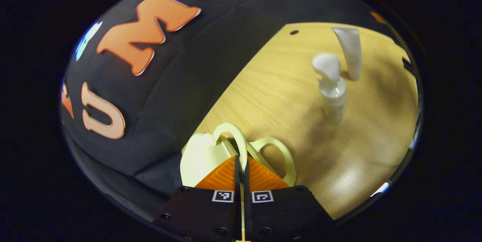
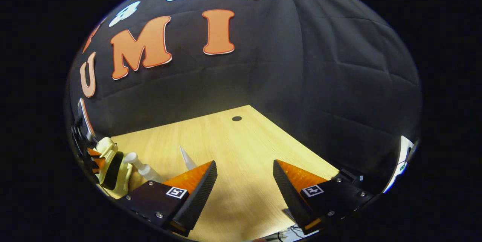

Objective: First open the suitcase, pack the skin care products into it, and then close the suitcase.

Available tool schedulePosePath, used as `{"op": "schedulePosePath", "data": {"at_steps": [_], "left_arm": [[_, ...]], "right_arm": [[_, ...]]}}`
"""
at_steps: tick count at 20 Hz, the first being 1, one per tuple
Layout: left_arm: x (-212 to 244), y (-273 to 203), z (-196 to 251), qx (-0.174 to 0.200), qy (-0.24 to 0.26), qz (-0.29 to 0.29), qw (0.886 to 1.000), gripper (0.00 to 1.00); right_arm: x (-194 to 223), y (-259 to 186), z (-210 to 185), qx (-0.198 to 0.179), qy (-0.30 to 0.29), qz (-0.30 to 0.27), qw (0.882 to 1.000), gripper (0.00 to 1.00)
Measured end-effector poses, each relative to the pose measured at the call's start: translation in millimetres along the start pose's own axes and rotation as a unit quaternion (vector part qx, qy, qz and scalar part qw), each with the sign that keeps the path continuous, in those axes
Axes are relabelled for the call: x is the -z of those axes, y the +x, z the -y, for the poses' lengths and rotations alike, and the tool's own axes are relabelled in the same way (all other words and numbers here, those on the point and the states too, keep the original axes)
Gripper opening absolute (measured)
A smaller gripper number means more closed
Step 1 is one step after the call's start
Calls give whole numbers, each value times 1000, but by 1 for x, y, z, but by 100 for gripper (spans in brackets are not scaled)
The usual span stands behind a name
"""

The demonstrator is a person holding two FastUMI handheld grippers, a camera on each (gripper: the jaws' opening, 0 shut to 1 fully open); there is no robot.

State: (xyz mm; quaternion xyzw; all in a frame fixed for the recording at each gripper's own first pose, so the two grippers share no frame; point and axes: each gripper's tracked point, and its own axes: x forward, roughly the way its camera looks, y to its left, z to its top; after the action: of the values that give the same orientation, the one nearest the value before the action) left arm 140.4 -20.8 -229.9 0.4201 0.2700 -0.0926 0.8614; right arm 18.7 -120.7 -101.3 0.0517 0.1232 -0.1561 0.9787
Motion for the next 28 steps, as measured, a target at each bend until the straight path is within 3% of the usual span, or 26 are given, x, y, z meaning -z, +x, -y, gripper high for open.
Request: {"op": "schedulePosePath", "data": {"at_steps": [6, 11, 16, 22, 28], "left_arm": [[-11, -3, -16, 11, -147, 41, 988, 3], [-4, -2, -21, 9, -207, 65, 976, 3], [-4, -2, -20, 33, -303, 76, 949, 2], [-8, 5, -6, 72, -385, 91, 916, 3], [-1, 10, 7, 77, -442, 72, 891, 3]], "right_arm": [[-51, 6, -65, -46, -10, 44, 998, 95], [-83, -3, -122, -58, -13, 69, 996, 95], [-98, -39, -190, -84, 48, 70, 993, 95], [-98, -74, -250, -82, 49, 94, 991, 95], [-89, -84, -268, -51, 10, 107, 993, 95]]}}
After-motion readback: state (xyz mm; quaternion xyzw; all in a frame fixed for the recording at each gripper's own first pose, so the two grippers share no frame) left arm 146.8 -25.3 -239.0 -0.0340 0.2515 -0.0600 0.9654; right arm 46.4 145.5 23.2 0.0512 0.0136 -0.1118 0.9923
